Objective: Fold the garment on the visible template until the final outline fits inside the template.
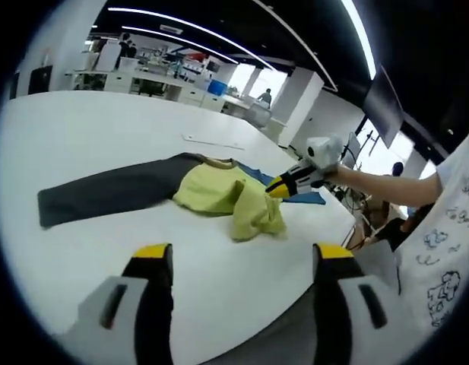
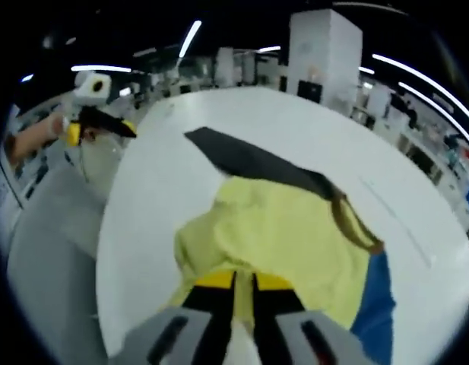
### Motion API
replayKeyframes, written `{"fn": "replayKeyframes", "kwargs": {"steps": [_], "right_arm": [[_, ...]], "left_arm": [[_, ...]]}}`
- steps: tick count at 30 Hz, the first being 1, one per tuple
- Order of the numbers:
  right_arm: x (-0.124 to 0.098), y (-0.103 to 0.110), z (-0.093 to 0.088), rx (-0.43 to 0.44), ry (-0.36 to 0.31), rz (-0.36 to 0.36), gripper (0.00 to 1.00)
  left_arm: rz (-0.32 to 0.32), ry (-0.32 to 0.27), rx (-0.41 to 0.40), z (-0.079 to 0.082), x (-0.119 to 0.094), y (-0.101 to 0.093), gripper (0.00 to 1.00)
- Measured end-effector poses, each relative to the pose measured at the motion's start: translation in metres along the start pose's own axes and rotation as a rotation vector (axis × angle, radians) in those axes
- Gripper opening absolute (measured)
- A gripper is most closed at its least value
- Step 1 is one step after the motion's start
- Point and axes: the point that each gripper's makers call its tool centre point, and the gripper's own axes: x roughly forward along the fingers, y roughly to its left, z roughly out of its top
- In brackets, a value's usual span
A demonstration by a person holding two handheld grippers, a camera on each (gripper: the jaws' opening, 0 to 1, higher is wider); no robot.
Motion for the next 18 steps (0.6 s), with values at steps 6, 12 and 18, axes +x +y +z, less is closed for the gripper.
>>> {"fn": "replayKeyframes", "kwargs": {"steps": [6, 12, 18], "right_arm": [[-0.015, 0.006, -0.001, 0.112, -0.101, 0.014, 0.31], [-0.027, 0.010, -0.019, 0.170, -0.119, 0.016, 0.41], [-0.036, 0.017, -0.029, 0.191, -0.135, 0.005, 0.54]], "left_arm": [[-0.015, 0.004, -0.004, -0.001, 0.005, -0.003, 0.72], [-0.029, 0.008, -0.008, -0.004, 0.010, -0.005, 0.73], [-0.045, 0.015, -0.008, -0.005, 0.015, -0.007, 0.72]]}}
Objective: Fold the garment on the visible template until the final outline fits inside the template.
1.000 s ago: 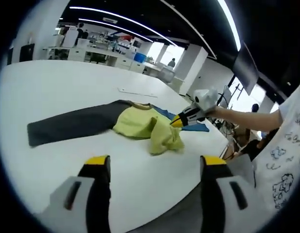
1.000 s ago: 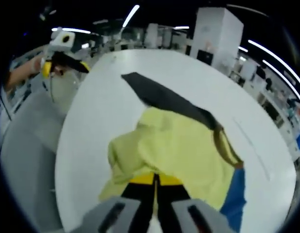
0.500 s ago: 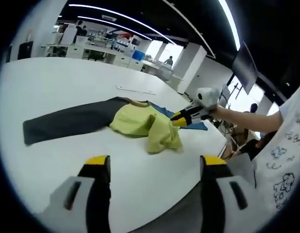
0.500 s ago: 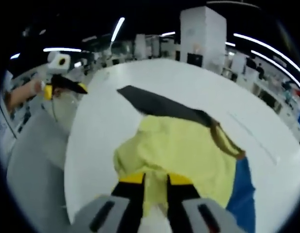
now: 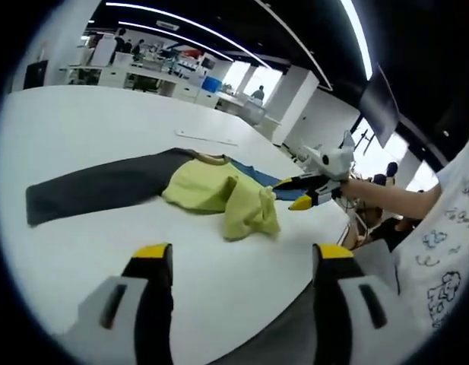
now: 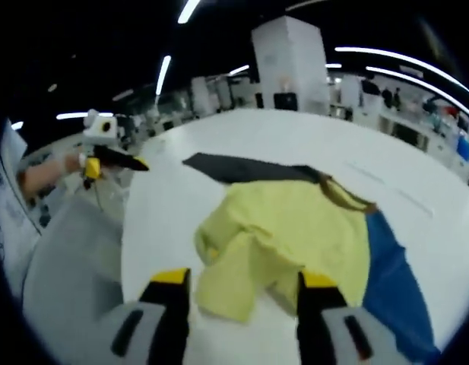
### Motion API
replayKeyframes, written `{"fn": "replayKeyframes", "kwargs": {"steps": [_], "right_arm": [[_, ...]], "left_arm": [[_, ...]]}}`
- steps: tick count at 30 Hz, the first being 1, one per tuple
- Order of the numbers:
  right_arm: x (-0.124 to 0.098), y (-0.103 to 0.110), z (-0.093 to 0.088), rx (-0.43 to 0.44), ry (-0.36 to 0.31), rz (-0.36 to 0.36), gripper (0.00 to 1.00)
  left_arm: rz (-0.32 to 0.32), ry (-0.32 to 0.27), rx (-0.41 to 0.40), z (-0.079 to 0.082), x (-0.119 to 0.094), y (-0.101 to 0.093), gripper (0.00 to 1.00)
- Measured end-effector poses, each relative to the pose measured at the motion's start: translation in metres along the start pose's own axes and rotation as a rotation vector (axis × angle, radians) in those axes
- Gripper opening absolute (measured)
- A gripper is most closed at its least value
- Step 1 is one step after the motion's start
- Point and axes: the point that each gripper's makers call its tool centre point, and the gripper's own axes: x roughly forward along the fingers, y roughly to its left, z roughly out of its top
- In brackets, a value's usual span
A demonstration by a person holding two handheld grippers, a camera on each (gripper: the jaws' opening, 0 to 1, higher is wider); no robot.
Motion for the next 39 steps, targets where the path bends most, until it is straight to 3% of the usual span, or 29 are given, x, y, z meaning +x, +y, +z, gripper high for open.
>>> {"fn": "replayKeyframes", "kwargs": {"steps": [12, 14, 18, 25, 29, 39], "right_arm": [[0.005, -0.009, -0.025, 0.067, 0.032, -0.041, 0.39], [0.008, -0.014, -0.036, 0.008, 0.073, -0.091, 0.38], [0.015, -0.007, -0.047, -0.030, 0.101, -0.116, 0.29], [0.024, -0.005, -0.052, -0.014, 0.118, -0.134, 0.16], [0.026, -0.005, -0.054, -0.033, 0.140, -0.137, 0.17], [0.034, -0.003, -0.063, -0.080, 0.186, -0.134, 0.06]], "left_arm": [[-0.016, 0.001, -0.007, -0.001, 0.001, -0.003, 0.72], [-0.015, 0.001, -0.009, -0.002, 0.001, -0.003, 0.72], [-0.010, 0.002, -0.016, -0.005, -0.001, -0.002, 0.72], [-0.009, 0.006, -0.023, -0.008, -0.001, -0.002, 0.72], [-0.008, 0.003, -0.027, -0.009, -0.001, -0.002, 0.71], [-0.010, 0.000, -0.040, -0.013, 0.000, -0.003, 0.71]]}}
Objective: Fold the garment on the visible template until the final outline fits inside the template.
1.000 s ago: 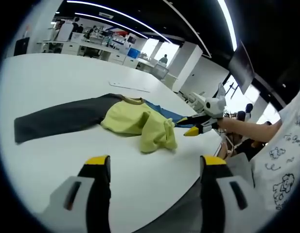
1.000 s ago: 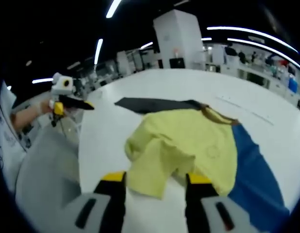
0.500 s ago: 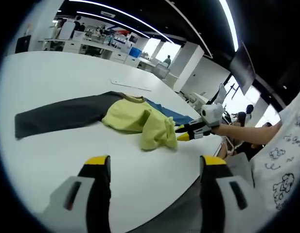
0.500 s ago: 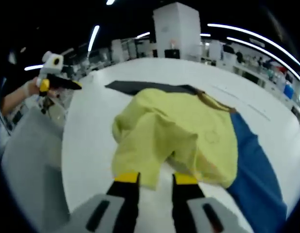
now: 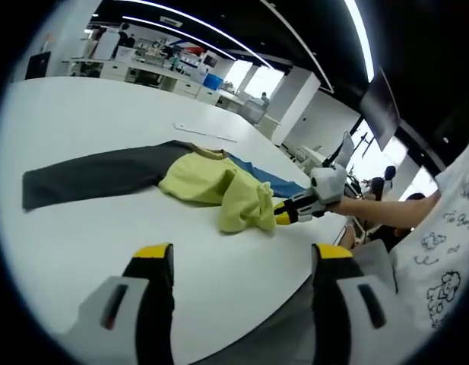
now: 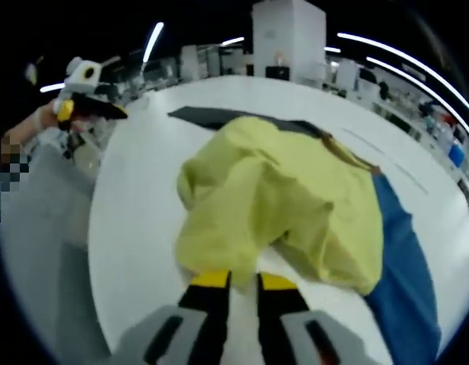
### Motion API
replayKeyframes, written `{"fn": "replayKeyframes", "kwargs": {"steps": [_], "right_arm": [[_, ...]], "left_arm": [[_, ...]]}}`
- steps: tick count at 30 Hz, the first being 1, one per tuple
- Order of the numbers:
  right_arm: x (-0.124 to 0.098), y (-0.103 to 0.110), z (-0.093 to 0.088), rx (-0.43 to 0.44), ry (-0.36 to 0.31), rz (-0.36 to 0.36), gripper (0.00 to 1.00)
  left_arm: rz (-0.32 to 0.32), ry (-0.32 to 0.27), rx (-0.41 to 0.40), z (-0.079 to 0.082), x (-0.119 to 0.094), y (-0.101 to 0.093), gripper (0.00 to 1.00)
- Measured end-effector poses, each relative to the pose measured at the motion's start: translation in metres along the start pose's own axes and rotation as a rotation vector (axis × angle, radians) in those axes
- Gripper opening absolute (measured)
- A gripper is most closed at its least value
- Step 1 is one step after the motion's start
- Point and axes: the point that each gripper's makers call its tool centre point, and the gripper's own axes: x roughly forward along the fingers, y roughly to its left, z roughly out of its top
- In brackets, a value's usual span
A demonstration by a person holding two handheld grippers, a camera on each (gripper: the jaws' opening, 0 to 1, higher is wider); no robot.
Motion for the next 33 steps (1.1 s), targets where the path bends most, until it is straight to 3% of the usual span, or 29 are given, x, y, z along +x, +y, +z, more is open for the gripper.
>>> {"fn": "replayKeyframes", "kwargs": {"steps": [3, 8, 13, 17, 21, 33], "right_arm": [[0.002, 0.003, 0.000, 0.029, -0.001, 0.006, 0.00], [-0.004, 0.001, 0.000, 0.037, -0.015, -0.009, 0.00], [-0.030, -0.002, -0.003, 0.056, -0.053, -0.032, 0.00], [-0.058, -0.008, -0.013, 0.119, -0.088, -0.072, 0.00], [-0.083, -0.011, -0.024, 0.239, -0.138, -0.104, 0.00], [-0.127, -0.008, -0.055, 0.326, -0.151, -0.187, 0.00]], "left_arm": [[-0.002, 0.000, -0.001, -0.001, 0.001, 0.000, 0.71], [0.000, -0.004, -0.008, -0.003, 0.003, 0.000, 0.69], [-0.011, -0.009, -0.018, -0.006, 0.010, -0.004, 0.69], [-0.023, -0.011, -0.033, -0.010, 0.017, -0.006, 0.68], [-0.038, -0.005, -0.041, -0.012, 0.026, -0.011, 0.67], [-0.070, 0.028, -0.029, -0.015, 0.051, -0.015, 0.59]]}}
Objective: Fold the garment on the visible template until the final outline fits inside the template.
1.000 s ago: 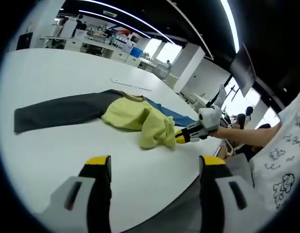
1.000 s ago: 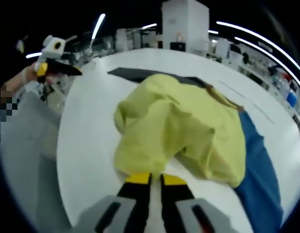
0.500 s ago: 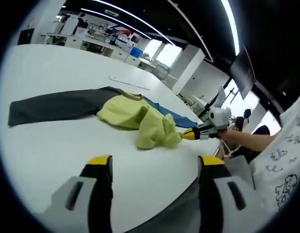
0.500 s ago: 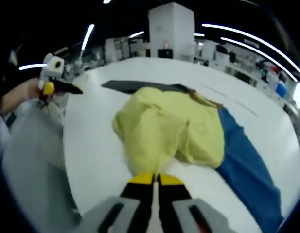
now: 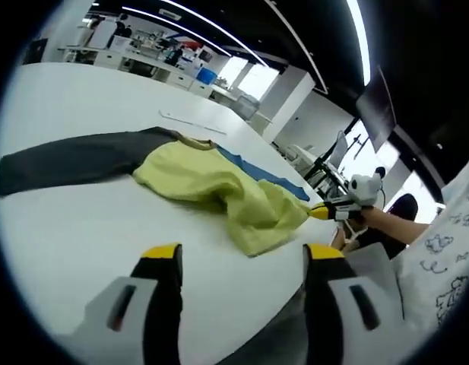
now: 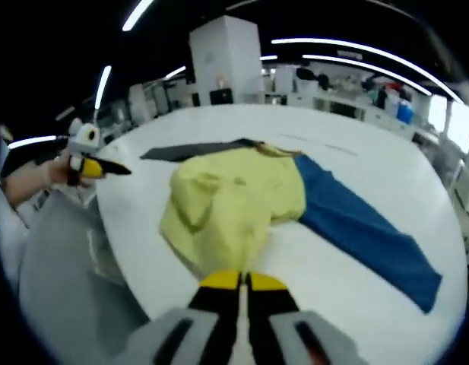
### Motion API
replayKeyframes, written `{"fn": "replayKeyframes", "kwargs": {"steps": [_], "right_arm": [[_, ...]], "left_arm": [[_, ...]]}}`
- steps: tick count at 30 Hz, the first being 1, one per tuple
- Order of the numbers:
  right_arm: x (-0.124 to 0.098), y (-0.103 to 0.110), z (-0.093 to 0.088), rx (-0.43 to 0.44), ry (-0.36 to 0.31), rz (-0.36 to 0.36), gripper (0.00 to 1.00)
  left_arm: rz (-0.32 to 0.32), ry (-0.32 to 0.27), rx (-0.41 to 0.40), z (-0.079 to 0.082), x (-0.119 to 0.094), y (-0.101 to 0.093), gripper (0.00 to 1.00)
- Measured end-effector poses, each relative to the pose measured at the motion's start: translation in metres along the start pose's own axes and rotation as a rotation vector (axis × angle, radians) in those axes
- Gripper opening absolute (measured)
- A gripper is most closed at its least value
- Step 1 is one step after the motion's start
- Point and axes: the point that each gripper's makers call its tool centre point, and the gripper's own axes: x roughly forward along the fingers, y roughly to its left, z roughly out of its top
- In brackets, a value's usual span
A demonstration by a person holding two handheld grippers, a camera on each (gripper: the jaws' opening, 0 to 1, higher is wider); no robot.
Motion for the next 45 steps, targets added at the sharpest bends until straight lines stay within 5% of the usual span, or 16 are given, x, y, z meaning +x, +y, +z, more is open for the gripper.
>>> {"fn": "replayKeyframes", "kwargs": {"steps": [12, 27, 34, 39, 45], "right_arm": [[-0.015, -0.016, -0.013, 0.111, -0.031, -0.045, 0.00], [-0.017, -0.016, -0.004, 0.139, -0.075, -0.045, 0.00], [-0.015, -0.017, -0.001, 0.147, -0.079, -0.048, 0.00], [-0.019, -0.020, 0.009, 0.149, -0.098, -0.055, 0.00], [-0.017, -0.027, 0.024, 0.140, -0.114, -0.058, 0.00]], "left_arm": [[0.000, 0.040, -0.043, 0.006, 0.053, 0.019, 0.38], [0.038, 0.024, -0.299, -0.002, 0.119, 0.039, 0.26], [-0.011, -0.006, -0.356, 0.006, 0.132, 0.029, 0.03], [-0.072, -0.079, -0.373, 0.034, 0.125, 0.017, 0.00], [-0.076, -0.125, -0.301, 0.072, 0.120, 0.017, 0.00]]}}
